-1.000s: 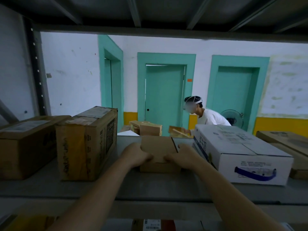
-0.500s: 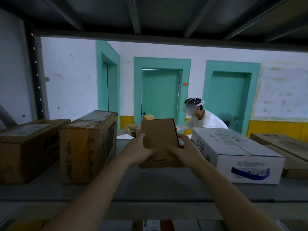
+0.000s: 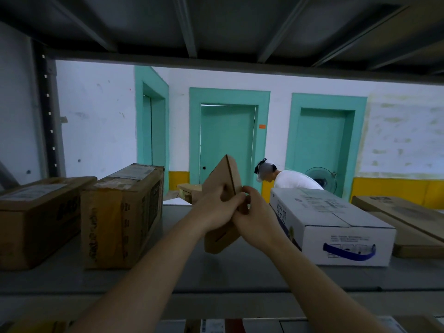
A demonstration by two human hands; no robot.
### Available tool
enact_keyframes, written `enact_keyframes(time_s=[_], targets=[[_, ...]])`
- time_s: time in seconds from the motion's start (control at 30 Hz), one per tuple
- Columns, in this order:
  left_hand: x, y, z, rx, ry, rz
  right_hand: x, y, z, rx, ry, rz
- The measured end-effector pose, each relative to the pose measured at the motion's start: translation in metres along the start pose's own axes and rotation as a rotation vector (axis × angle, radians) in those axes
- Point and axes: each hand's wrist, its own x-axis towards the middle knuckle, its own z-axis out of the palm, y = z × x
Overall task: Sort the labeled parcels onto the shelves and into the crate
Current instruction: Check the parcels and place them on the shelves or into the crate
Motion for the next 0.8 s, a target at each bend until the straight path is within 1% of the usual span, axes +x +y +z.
enact_keyframes(time_s=[0.07, 0.13, 0.27, 0.4, 0.5, 0.57, 0.7, 0.8], targets=[[-0.003, 0.000, -0.001, -0.096, -0.018, -0.021, 0.000, 0.002, 0.000, 0.036, -0.039, -0.048], [-0.007, 0.002, -0.004, -0.182, -0.012, -0.010, -0.003, 0.003, 0.001, 0.062, -0.112, -0.085], [-0.010, 0.000, -0.010, -0.238, 0.049, 0.025, -0.004, 0.006, 0.004, 0.037, -0.218, -0.109], [-0.012, -0.003, -0.013, -0.255, 0.051, -0.011, -0.004, 0.007, 0.004, 0.156, -0.259, -0.101], [-0.013, -0.005, -0.013, -0.189, 0.105, 0.034, -0.001, 0.010, 0.007, 0.179, -0.201, -0.067], [-0.014, -0.005, -0.014, -0.181, 0.141, 0.061, 0.003, 0.014, 0.010, 0.104, -0.147, -0.066], [-0.019, -0.005, -0.018, -0.162, 0.183, 0.076, 0.008, 0.019, 0.009, -0.069, -0.148, -0.118], [-0.021, -0.006, -0.021, -0.170, 0.207, 0.085, 0.010, 0.026, 0.005, -0.133, -0.088, -0.098]])
